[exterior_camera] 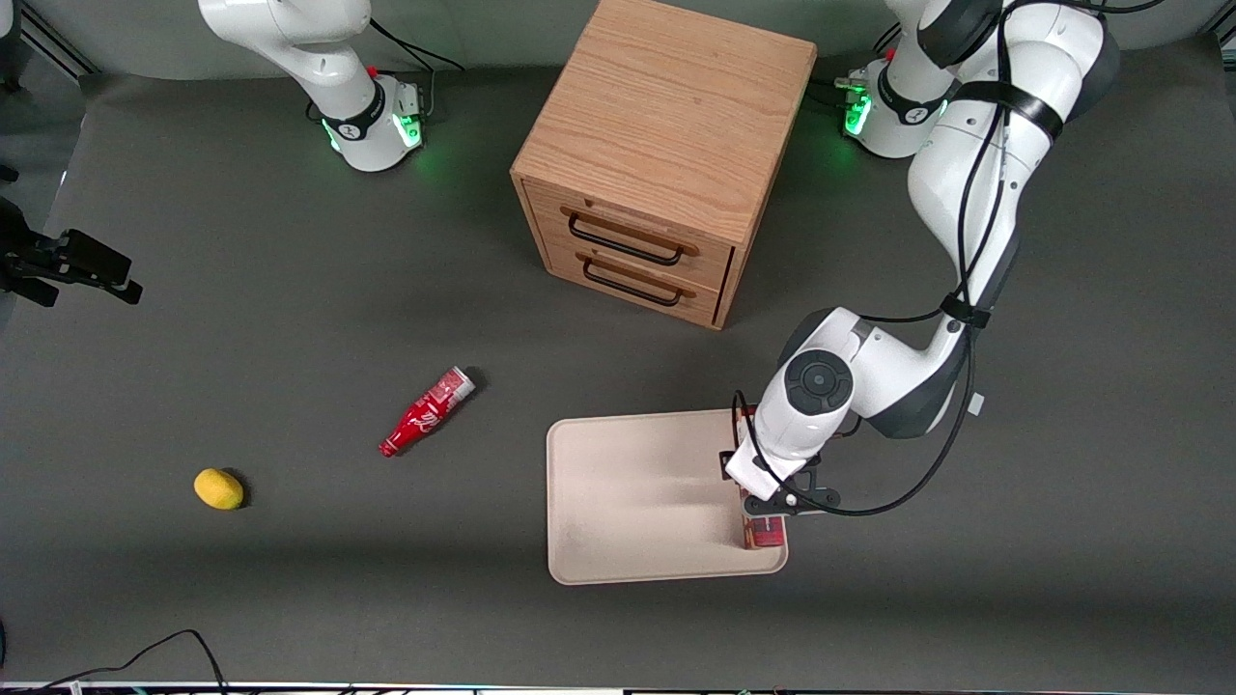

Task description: Place red cookie box on tray

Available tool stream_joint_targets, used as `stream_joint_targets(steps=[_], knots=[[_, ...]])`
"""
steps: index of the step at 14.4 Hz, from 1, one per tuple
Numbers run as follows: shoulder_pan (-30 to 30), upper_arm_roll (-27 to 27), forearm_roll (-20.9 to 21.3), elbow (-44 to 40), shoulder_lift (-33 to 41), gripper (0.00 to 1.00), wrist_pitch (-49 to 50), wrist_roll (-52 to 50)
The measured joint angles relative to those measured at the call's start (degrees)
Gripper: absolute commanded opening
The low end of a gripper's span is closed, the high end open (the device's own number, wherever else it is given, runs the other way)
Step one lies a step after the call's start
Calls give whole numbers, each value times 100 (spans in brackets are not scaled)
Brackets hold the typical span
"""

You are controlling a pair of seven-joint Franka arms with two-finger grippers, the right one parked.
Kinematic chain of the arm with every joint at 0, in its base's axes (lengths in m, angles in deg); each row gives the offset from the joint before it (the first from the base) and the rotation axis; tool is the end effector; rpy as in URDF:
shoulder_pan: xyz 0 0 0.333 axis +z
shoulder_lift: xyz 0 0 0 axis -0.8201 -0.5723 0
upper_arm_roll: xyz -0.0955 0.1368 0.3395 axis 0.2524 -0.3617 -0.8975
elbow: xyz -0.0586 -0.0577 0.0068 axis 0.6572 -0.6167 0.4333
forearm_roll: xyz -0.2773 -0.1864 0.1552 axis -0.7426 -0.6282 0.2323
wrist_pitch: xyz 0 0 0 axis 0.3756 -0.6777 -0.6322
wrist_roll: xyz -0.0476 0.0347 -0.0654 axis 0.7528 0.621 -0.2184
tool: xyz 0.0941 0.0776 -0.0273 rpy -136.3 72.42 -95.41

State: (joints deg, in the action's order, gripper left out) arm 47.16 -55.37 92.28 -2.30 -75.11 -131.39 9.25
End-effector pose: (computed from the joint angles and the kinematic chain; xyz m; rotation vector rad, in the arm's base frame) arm 0.7089 -0.3163 0.2846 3.0875 0.1376 0.2182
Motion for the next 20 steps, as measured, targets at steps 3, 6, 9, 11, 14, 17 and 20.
stream_joint_targets(steps=[3, 6, 9, 11, 14, 17, 20], knots=[[13, -7, 16, -114, 63, 100, 121, -36], [44, -3, -33, -268, 457, 100, 783, -37], [185, -3, -327, -311, 1171, 100, 1468, -29], [396, -8, -709, -318, 1669, 100, 2033, 193], [880, -44, -1306, -329, 2409, 100, 3198, 1306], [1061, -664, -1977, -298, 3097, 100, 4176, 2603], [1079, -1564, -2526, 103, 3849, 100, 4682, 3786]])
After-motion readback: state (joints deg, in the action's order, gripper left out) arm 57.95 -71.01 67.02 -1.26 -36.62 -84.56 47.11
